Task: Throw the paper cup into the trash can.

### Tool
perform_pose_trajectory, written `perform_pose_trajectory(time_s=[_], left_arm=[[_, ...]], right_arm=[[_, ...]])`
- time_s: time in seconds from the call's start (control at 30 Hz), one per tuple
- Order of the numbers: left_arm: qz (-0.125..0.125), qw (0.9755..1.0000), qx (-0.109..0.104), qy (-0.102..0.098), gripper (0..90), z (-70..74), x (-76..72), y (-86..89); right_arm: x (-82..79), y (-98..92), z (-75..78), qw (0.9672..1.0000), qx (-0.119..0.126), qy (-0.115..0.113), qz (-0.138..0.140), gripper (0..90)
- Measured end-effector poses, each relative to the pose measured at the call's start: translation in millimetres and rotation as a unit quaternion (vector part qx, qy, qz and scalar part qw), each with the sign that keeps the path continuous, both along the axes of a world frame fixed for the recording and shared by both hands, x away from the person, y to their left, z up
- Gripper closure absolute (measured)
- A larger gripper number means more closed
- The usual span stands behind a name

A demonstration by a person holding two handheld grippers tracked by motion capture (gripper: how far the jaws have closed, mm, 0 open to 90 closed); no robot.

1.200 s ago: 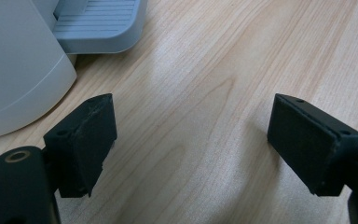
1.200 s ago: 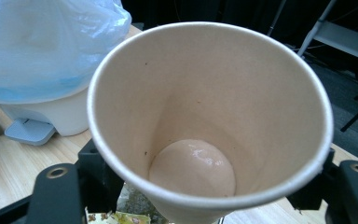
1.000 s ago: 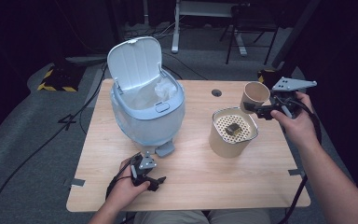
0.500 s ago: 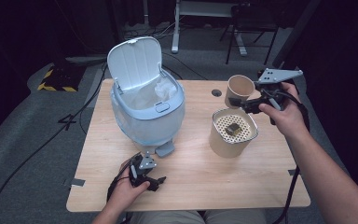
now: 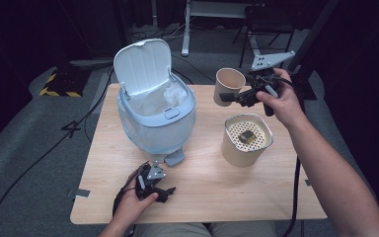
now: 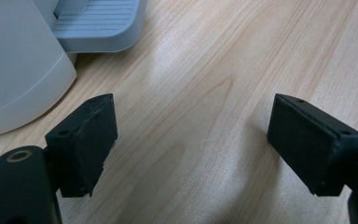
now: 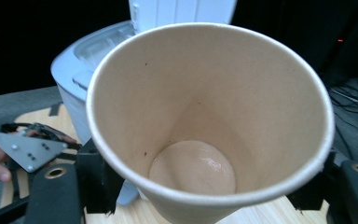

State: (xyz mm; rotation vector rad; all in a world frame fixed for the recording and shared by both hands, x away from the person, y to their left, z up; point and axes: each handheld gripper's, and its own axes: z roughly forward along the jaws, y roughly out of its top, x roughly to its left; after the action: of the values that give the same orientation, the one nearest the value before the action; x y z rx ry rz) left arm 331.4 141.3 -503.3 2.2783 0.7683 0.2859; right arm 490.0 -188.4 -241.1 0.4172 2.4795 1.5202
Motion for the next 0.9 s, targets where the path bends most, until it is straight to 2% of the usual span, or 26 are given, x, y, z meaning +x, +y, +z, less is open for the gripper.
perform_pose_trajectory(time_s=[0.1, 0.23, 0.27, 0.3, 0.37, 0.43, 0.57, 0.67, 0.7, 0.73, 0.83, 0.9], left_arm=[[0.000, 1.0000, -0.001, 0.000, 16.5, -0.2, -0.5, -0.1], [-0.001, 1.0000, -0.002, 0.001, 16.3, -0.1, 0.1, 0.0], [-0.001, 1.0000, -0.002, 0.001, 16.2, -0.1, 0.1, 0.0], [-0.001, 1.0000, -0.002, 0.002, 16.2, -0.1, 0.7, -0.5], [0.000, 1.0000, -0.002, 0.003, 16.1, -0.1, 0.7, -0.7], [-0.001, 1.0000, -0.001, 0.003, 16.1, 0.0, 1.1, -1.1], [-0.002, 1.0000, -0.002, 0.003, 16.1, -0.1, 2.0, -1.9], [-0.002, 1.0000, -0.003, 0.004, 16.1, -0.1, 2.1, -2.0], [-0.002, 1.0000, -0.002, 0.003, 16.1, 0.0, 2.1, -1.9], [-0.002, 1.0000, -0.002, 0.003, 16.1, 0.0, 2.1, -1.9], [-0.002, 1.0000, -0.003, 0.003, 16.1, -0.1, 2.1, -2.0], [-0.002, 1.0000, -0.002, 0.003, 16.1, -0.1, 2.1, -1.9]], right_arm=[[2.9, 9.2, 2.1, 1.0000, -0.002, 0.002, 0.006, 27.8], [7.8, 36.5, 7.8, 0.9996, -0.021, 0.001, 0.017, 27.8], [7.8, 36.5, 7.8, 0.9996, -0.021, 0.001, 0.017, 27.8], [8.7, 47.5, 11.4, 0.9995, -0.024, -0.004, 0.021, 27.8], [8.7, 56.3, 14.0, 0.9995, -0.024, -0.003, 0.022, 27.7], [8.5, 61.0, 14.5, 0.9994, -0.027, -0.003, 0.021, 27.7], [6.9, 85.7, 13.6, 0.9992, -0.030, -0.001, 0.025, 27.6], [7.4, 94.0, 12.4, 0.9990, -0.034, -0.001, 0.029, 27.6], [8.2, 103.3, 11.5, 0.9988, -0.039, -0.005, 0.029, 27.5], [8.2, 103.3, 11.5, 0.9988, -0.039, -0.005, 0.029, 27.5], [7.9, 113.3, 9.1, 0.9995, -0.018, -0.001, 0.024, 27.4], [8.3, 120.2, 6.3, 0.9996, -0.023, -0.011, 0.014, 27.5]])
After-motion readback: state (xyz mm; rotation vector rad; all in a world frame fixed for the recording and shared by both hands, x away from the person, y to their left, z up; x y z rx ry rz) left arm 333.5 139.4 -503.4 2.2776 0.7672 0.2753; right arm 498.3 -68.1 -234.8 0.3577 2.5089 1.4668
